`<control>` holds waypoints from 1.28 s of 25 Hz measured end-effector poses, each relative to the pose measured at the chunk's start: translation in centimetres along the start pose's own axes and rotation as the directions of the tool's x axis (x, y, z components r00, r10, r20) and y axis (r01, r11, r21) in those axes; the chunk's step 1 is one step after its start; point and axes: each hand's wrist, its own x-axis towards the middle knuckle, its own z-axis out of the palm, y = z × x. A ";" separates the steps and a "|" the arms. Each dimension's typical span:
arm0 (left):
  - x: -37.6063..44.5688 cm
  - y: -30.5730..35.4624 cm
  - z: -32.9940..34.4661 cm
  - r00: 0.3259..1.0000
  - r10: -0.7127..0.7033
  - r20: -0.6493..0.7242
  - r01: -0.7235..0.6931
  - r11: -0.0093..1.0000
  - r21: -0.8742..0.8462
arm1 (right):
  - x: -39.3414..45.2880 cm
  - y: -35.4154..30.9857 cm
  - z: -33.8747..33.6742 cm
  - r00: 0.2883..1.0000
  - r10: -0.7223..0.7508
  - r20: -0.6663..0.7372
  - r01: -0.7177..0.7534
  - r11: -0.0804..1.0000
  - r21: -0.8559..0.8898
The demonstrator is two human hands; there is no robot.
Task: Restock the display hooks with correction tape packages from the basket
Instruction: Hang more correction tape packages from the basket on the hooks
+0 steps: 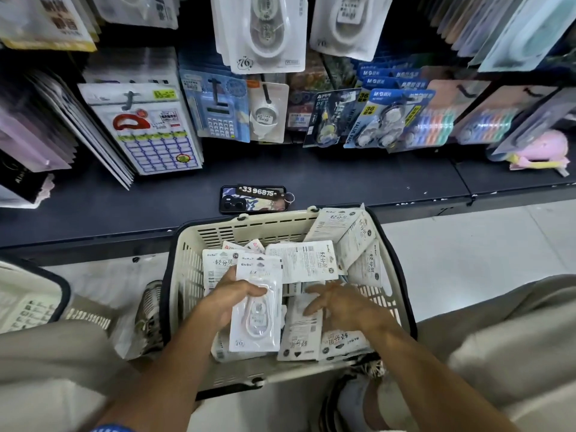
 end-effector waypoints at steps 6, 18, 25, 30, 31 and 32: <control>-0.1 -0.2 -0.6 0.978 0.045 -0.203 -0.056 0.997 -0.046 | -1.6 -0.6 -2.7 0.862 0.330 -0.384 0.224 0.431 0.874; -0.3 -0.5 2.0 0.989 0.100 0.104 -0.104 0.994 0.032 | -1.5 0.1 -3.1 0.979 0.170 -0.116 -0.126 0.940 0.317; 0.4 -0.7 1.6 0.993 0.107 -0.051 -0.109 0.993 -0.038 | -1.2 1.7 -1.0 1.000 -0.028 0.001 0.028 0.999 -0.035; 0.4 -0.4 1.1 0.973 0.146 -0.181 -0.163 0.983 -0.083 | -0.4 0.2 1.3 0.982 0.052 -0.181 -0.007 0.970 0.242; 0.5 -0.1 0.8 0.961 0.135 -0.243 -0.174 0.974 -0.145 | -0.6 0.7 0.8 0.981 0.106 -0.162 -0.026 0.902 0.432; 0.6 0.4 0.4 0.948 0.118 -0.296 -0.186 0.959 -0.214 | -1.0 1.5 0.0 0.979 0.139 -0.148 -0.022 0.797 0.603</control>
